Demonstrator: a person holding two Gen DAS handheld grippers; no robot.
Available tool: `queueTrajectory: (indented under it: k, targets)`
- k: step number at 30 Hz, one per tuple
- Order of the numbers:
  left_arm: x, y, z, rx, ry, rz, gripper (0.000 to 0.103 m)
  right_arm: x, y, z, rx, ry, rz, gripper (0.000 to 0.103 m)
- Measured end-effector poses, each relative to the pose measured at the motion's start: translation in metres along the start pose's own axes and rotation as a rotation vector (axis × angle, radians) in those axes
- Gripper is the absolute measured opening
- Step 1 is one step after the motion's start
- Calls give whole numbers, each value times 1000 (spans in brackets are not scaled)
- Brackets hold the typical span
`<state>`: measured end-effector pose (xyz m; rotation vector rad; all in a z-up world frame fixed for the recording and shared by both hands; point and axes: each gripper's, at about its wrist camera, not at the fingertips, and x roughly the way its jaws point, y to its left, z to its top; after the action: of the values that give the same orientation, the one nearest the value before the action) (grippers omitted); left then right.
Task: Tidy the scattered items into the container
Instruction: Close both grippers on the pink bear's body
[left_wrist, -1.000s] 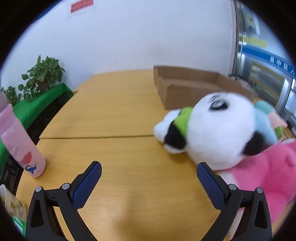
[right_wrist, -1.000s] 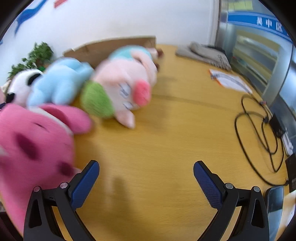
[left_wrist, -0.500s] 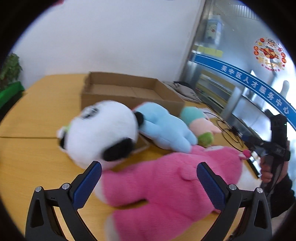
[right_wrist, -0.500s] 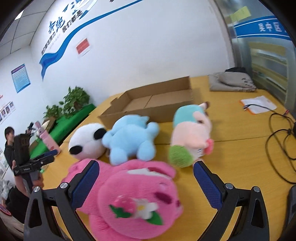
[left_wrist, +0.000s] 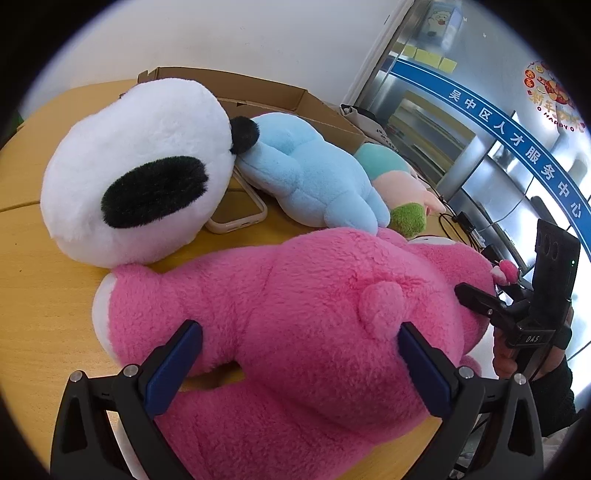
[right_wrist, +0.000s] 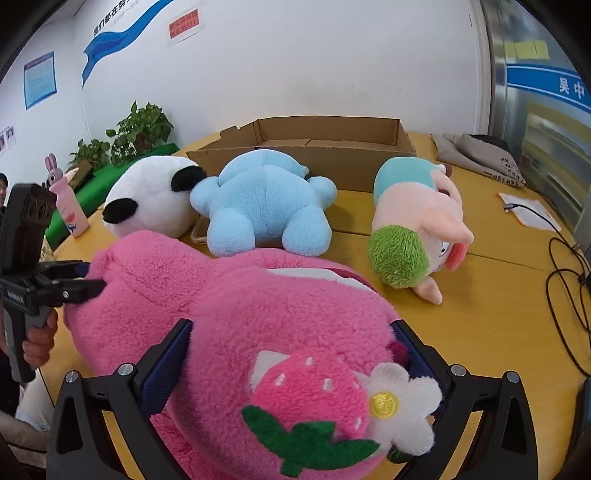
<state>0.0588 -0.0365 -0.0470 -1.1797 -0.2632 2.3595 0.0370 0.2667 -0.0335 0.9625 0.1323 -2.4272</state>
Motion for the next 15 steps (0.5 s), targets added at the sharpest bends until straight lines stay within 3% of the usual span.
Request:
queueTrajectory:
  k: [9,15]
  targets:
    - [2,2,0,6,21,-8,103,-20,-13,6,59,-65,-40,103]
    - [4,2,2,5,26,-3,103,4,-24,-3,142,8,33,103]
